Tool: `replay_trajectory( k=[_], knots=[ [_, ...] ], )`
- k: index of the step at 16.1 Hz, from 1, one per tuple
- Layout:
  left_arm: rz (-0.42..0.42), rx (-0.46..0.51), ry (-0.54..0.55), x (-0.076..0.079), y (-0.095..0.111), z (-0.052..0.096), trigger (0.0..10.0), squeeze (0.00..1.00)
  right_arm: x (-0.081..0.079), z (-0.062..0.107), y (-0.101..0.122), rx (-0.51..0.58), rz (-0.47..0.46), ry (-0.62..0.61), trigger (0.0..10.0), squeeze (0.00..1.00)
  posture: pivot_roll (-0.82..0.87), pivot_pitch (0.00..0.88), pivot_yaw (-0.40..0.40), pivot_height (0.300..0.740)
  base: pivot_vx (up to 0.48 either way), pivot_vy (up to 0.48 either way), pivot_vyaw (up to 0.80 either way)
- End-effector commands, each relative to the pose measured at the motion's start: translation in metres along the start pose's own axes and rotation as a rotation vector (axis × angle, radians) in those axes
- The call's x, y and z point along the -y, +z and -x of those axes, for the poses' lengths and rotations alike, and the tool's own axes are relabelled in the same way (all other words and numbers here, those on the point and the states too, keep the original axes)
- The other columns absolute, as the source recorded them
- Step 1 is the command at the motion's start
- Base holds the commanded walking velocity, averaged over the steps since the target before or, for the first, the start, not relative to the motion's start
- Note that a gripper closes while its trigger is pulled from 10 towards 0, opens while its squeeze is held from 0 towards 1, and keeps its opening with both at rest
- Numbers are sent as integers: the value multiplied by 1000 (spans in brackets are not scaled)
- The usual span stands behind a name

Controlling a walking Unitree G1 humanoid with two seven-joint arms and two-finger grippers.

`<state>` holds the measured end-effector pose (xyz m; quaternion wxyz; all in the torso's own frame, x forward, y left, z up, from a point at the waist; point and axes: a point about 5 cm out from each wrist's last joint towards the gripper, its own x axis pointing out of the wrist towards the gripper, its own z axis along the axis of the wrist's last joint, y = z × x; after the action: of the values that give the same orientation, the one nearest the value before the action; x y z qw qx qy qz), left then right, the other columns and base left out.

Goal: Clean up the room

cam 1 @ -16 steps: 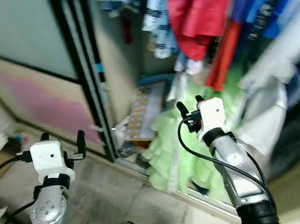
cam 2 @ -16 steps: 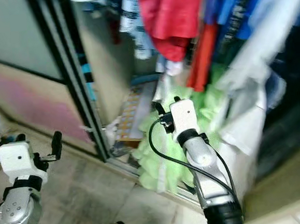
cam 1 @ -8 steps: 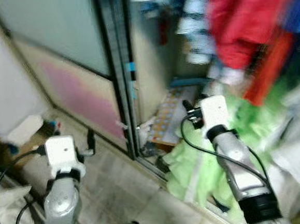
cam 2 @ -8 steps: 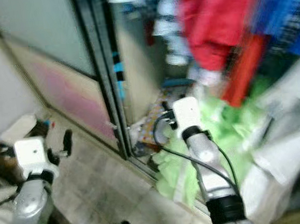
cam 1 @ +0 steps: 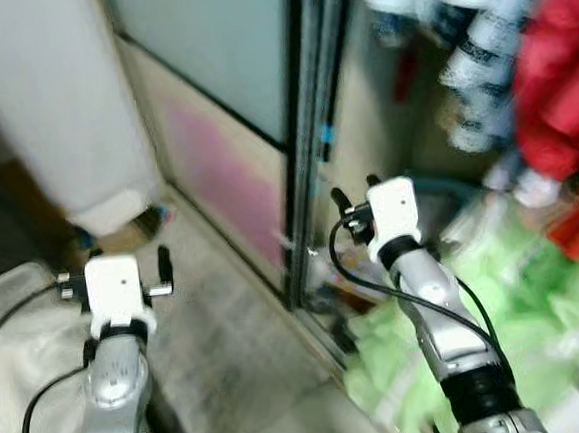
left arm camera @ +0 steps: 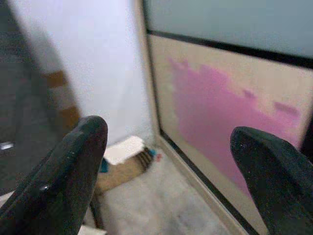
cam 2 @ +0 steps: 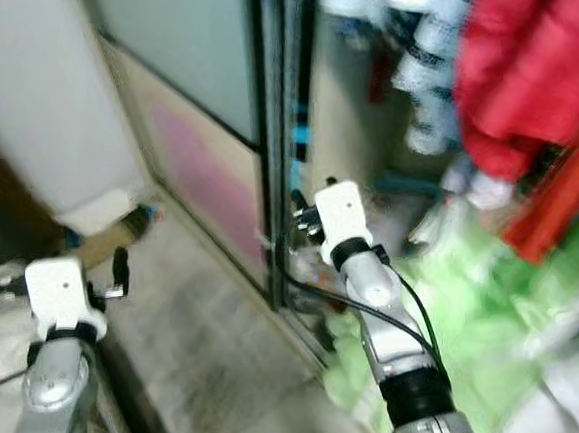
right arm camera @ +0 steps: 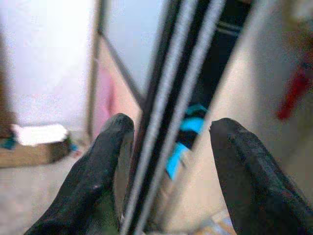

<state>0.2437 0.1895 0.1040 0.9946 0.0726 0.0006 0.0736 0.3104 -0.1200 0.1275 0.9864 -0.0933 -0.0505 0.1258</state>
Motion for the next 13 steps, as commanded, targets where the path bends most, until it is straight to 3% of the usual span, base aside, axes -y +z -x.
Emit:
replay_trajectory(
  k=[1,5,10,13],
  knots=[
    [16,-17,-13,3,-4,2,10000,0,6,0,-1,-5,7,-14,10000,0,113,0,-41,740,0,0,800],
    [-39,-28,-27,3,-4,-4,10000,0,4,-5,-2,5,-28,-42,10000,0,124,0,-12,740,0,0,717],
    [-61,-32,-101,7,2,-11,10000,0,8,-2,-3,20,-93,-123,10000,0,113,0,57,740,0,0,0],
    [-49,3,-84,9,9,-17,10000,0,10,-13,5,39,-63,-100,10000,0,129,0,7,740,0,0,0]
  ],
)
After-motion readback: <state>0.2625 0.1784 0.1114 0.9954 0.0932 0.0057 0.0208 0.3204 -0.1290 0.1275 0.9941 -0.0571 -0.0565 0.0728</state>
